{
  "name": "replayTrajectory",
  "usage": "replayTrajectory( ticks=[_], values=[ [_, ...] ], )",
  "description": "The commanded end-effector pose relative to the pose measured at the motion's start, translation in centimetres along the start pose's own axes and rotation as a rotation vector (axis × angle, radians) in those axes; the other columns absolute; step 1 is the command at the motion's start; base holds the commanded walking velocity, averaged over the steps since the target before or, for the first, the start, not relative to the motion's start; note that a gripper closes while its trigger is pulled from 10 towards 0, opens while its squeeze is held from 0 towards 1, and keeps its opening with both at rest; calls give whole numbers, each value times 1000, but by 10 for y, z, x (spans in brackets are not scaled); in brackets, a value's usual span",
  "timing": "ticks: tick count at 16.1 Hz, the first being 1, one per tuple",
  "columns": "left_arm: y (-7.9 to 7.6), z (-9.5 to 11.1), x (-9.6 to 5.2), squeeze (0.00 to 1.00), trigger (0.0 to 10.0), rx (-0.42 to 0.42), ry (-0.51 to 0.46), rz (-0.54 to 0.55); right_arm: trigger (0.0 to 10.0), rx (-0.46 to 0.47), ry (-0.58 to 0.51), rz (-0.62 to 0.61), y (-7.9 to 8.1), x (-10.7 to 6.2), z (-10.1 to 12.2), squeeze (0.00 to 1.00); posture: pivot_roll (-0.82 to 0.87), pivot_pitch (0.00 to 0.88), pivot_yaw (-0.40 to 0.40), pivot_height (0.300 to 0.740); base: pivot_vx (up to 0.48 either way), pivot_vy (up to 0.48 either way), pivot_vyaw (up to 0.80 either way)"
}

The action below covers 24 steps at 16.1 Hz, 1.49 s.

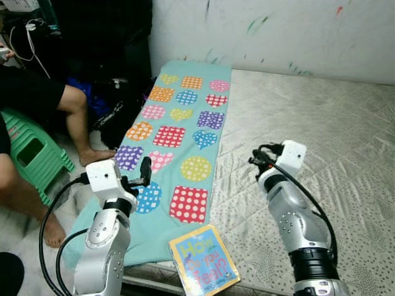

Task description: Clean up the room

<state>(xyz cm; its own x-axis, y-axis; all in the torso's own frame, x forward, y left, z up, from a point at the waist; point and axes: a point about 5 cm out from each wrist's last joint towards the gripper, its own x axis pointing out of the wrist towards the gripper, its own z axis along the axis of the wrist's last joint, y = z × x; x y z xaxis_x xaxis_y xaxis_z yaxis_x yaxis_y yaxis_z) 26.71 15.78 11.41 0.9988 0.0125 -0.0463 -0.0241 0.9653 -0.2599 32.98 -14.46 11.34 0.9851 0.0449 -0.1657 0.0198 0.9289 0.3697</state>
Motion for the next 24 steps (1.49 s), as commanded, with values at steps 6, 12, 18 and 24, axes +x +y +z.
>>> replayTrajectory(
  ticks=[6, 12, 18, 24],
  values=[
    [0, -1, 0, 0, 10000, -15, 7, 11, 10000, -75, -150, 24, 8, -4, 34, 0, -54, 0, -6, 740, 0, 0, -377],
    [1, -2, 0, 0, 10000, -23, 12, 17, 10000, -77, -150, 21, 8, -4, 34, 0, -52, 0, -8, 740, 0, 0, -800],
    [1, -2, 0, 0, 10000, -23, 12, 17, 10000, -77, -150, 21, 8, -4, 34, 0, -52, 0, -8, 740, 0, 0, -800],
    [1, -2, 0, 0, 10000, -23, 12, 17, 10000, -77, -150, 21, 8, -4, 34, 0, -52, 0, -8, 740, 0, 0, -800]
  ],
)
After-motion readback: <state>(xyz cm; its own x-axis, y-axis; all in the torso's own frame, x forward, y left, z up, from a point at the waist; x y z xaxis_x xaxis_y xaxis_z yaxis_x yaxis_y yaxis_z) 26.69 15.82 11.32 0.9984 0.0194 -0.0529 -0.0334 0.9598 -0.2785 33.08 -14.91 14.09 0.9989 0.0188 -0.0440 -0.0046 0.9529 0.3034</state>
